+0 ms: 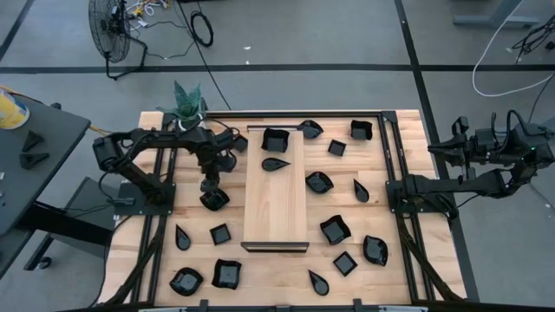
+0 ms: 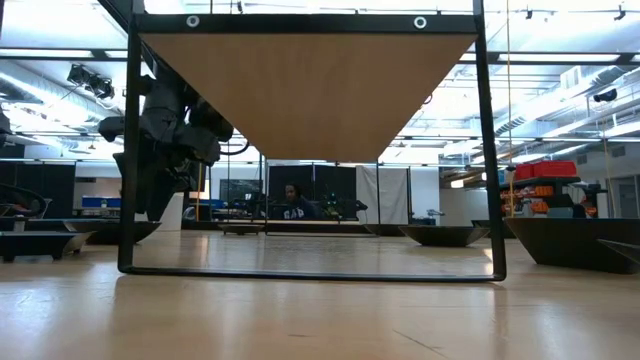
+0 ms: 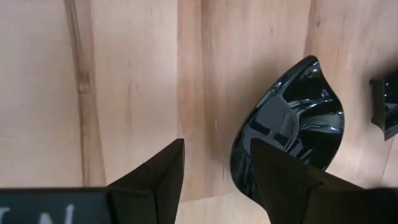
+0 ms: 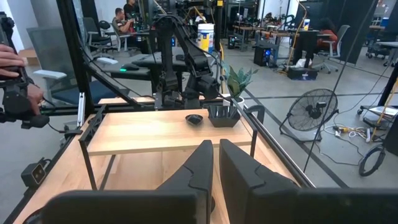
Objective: Pick & Place Mini shaped plates
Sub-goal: Put the leaf shaped plate on the shelf
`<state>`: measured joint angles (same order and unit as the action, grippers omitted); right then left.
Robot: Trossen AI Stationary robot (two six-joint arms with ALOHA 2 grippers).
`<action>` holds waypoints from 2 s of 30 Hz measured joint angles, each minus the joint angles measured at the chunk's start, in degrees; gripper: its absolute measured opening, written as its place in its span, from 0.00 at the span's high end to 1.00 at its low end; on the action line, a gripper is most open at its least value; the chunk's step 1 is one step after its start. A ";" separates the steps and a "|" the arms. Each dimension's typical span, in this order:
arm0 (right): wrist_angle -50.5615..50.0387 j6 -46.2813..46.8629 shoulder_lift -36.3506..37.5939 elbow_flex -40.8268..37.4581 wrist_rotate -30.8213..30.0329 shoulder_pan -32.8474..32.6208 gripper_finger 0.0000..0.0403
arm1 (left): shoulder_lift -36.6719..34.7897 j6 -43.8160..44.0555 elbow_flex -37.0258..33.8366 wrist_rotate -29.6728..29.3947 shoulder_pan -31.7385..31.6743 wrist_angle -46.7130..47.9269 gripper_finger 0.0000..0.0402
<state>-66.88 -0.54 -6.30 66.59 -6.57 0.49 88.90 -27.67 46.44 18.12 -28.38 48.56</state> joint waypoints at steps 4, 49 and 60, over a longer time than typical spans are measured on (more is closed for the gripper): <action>0.01 0.02 0.01 0.00 -0.01 -0.01 0.92 | 0.00 -0.01 0.00 0.01 0.87 0.00 0.53; -0.02 0.00 0.01 0.00 0.01 -0.02 0.92 | 0.00 -1.26 0.00 -5.02 8.13 -4.35 0.53; 0.01 0.01 0.01 -0.01 0.00 -0.02 0.92 | 0.00 -2.31 0.00 -6.49 8.78 -4.36 0.53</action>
<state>-66.87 -0.53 -6.29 66.58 -6.57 0.47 88.90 -29.98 46.44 11.62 -19.60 44.19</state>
